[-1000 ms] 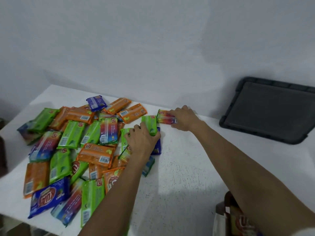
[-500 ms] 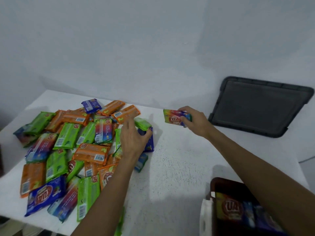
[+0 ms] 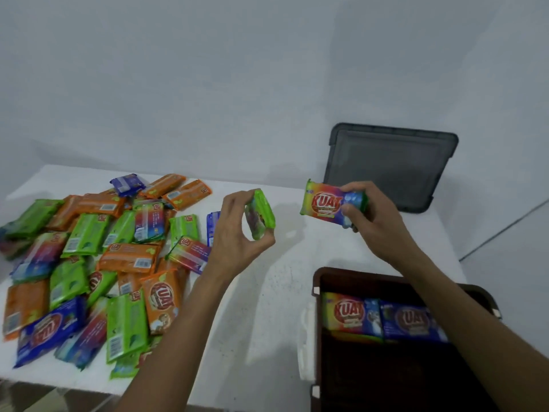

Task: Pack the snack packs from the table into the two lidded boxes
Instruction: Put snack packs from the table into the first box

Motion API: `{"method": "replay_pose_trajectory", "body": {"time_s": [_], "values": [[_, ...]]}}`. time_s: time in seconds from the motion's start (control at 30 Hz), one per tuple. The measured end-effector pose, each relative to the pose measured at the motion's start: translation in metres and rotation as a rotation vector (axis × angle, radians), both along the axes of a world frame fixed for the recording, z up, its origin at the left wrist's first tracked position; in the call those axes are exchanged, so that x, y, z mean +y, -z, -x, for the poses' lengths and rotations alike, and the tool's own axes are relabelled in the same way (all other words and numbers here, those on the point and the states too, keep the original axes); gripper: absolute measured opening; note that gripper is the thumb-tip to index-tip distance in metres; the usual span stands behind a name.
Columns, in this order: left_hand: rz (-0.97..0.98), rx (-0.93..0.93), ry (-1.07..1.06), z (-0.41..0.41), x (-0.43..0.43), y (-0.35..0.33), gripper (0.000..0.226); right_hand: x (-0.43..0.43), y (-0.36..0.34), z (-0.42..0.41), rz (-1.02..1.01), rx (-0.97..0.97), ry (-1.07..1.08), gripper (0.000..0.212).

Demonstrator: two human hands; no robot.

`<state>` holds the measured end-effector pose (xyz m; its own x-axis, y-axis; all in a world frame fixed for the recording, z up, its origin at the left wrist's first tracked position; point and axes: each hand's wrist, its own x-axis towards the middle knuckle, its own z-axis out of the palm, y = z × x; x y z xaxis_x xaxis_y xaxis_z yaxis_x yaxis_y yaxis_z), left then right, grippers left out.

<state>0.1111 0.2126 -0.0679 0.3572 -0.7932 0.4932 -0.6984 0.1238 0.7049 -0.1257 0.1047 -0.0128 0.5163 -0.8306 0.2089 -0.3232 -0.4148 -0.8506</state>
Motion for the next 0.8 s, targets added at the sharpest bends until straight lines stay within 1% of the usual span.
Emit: {"method": "replay_pose_trajectory", "body": {"time_s": [0.07, 0.2, 0.3, 0.4, 0.5, 0.67, 0.77, 0.8], "values": [[-0.032, 0.003, 0.109, 0.017, 0.006, -0.012, 0.063, 0.015, -0.003, 0.021, -0.011, -0.002, 0.048, 0.019], [-0.16, 0.006, 0.344, 0.047, 0.018, -0.022, 0.068, 0.046, -0.01, 0.06, -0.057, -0.043, 0.077, 0.02], [-0.258, 0.0, 0.447, 0.064, 0.022, -0.017, 0.07, 0.066, -0.011, 0.087, -0.132, -0.046, 0.083, 0.023], [-0.312, 0.045, 0.473, 0.077, 0.024, -0.008, 0.069, 0.079, -0.003, 0.109, -0.299, -0.048, 0.058, 0.026], [-0.321, 0.101, 0.464, 0.082, 0.026, -0.003, 0.068, 0.086, 0.007, 0.125, -0.436, -0.034, 0.023, 0.029], [-0.324, 0.154, 0.433, 0.086, 0.029, -0.003, 0.064, 0.09, 0.029, 0.126, -0.555, 0.02, -0.026, 0.037], [-0.331, 0.16, 0.42, 0.087, 0.029, -0.003, 0.065, 0.094, 0.043, 0.115, -0.562, 0.111, -0.038, 0.042], [-0.336, 0.166, 0.419, 0.087, 0.029, -0.003, 0.066, 0.095, 0.047, 0.112, -0.534, 0.145, -0.035, 0.044]]}}
